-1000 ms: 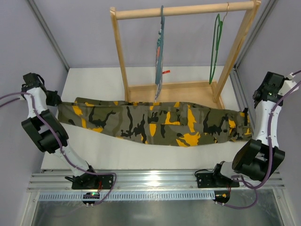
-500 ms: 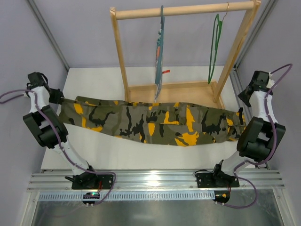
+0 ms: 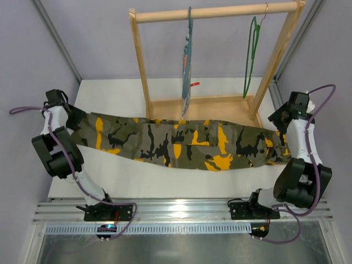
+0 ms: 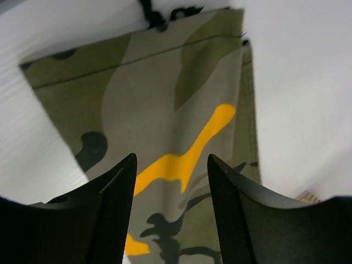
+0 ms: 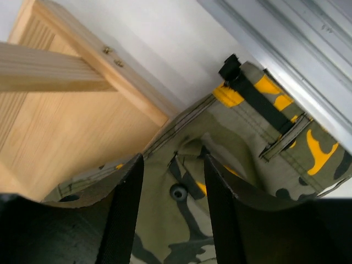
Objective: Place the trousers on the hanger
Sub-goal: Fold the trousers
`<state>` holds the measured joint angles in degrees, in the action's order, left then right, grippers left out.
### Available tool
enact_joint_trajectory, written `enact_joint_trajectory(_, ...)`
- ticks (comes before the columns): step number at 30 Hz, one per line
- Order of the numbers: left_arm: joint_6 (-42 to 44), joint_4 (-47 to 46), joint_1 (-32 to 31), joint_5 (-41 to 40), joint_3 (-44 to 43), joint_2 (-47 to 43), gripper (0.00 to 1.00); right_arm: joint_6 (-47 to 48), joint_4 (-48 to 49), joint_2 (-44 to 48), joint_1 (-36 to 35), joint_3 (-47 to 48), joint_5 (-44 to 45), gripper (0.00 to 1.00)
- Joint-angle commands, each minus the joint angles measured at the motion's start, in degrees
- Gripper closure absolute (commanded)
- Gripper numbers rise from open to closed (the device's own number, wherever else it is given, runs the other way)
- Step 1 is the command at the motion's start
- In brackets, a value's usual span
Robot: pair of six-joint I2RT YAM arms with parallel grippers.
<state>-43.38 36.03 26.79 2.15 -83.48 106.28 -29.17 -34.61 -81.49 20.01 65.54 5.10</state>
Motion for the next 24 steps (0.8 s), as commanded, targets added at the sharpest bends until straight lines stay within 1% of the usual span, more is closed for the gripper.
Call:
enact_joint_trajectory(1, 1.46, -3.50, 0.55, -3.65, 7.59, -7.82, 0.44, -1.68, 1.47, 6.76, -1.28, -4.18, -4.40, 0.47)
enact_joint_trajectory(4, 0.66, -5.27, 0.20, -2.33, 11.66, -9.68, 0.44, -2.21, 0.95, 10.46, -3.31, -6.56, -4.31, 0.45)
enact_joint_trajectory(5, 0.75, -5.10, 0.02, -0.68, 13.07, -9.69, 0.44, -2.30, 1.04, 11.43, -3.83, -7.52, -6.57, 0.45)
enact_joint_trajectory(8, 1.19, -6.05, -0.07, 1.18, 14.48, -8.81, 0.41, -1.42, 1.12, 14.51, -5.94, -8.50, -6.69, 0.45)
enact_joint_trajectory(9, 1.19, -9.11, 0.02, 2.75, 14.66, -8.46, 0.41, -0.81, 1.39, 15.04, -6.12, -9.19, -6.60, 0.45)
enact_joint_trajectory(10, 1.27, -11.57, 0.02, 8.95, 14.75, -8.20, 0.42, -0.80, 1.56, 15.74, -6.30, -9.64, -6.77, 0.45)
enact_joint_trajectory(12, 0.58, -14.92, -0.33, 14.17, 13.35, -7.32, 0.42, -0.71, 2.70, 17.24, -6.39, -11.13, -7.91, 0.45)
enact_joint_trajectory(14, 0.13, -16.87, -2.08, 14.81, 10.98, -5.83, 0.43, -0.71, 4.63, 18.47, -6.82, -12.88, -8.44, 0.45)
enact_joint_trajectory(16, -0.39, -16.96, -4.18, 15.07, 6.51, -3.55, 0.45, -0.72, 7.26, 18.83, -7.09, -14.81, -8.27, 0.45)
enact_joint_trajectory(18, -0.22, -16.35, -5.16, 15.07, 2.30, 0.39, 0.46, -1.24, 10.77, 17.17, -7.09, -16.23, -7.05, 0.45)
enact_joint_trajectory(20, 0.22, -14.34, -5.60, 13.68, 0.52, 2.78, 0.46, -3.17, 9.75, 13.84, -7.09, -14.31, -2.50, 0.45)
enact_joint_trajectory(21, 0.22, -13.80, -5.69, 12.97, -0.01, 4.71, 0.46, -3.52, 6.95, 9.90, -7.00, -11.08, -1.07, 0.43)
enact_joint_trajectory(22, 0.31, -13.36, -5.69, 12.44, -0.27, 5.60, 0.46, -4.40, 5.18, 8.04, -7.00, -9.22, 2.07, 0.42)
enact_joint_trajectory(23, 0.22, -13.44, -5.60, 12.18, -0.19, 6.21, 0.46, -5.02, 3.51, 6.45, -6.83, -7.46, 3.23, 0.40)
enact_joint_trajectory(24, 0.22, -13.27, -5.60, 11.83, -0.10, 6.83, 0.46, -5.72, 0.54, 4.96, -6.48, -5.01, 4.29, 0.36)
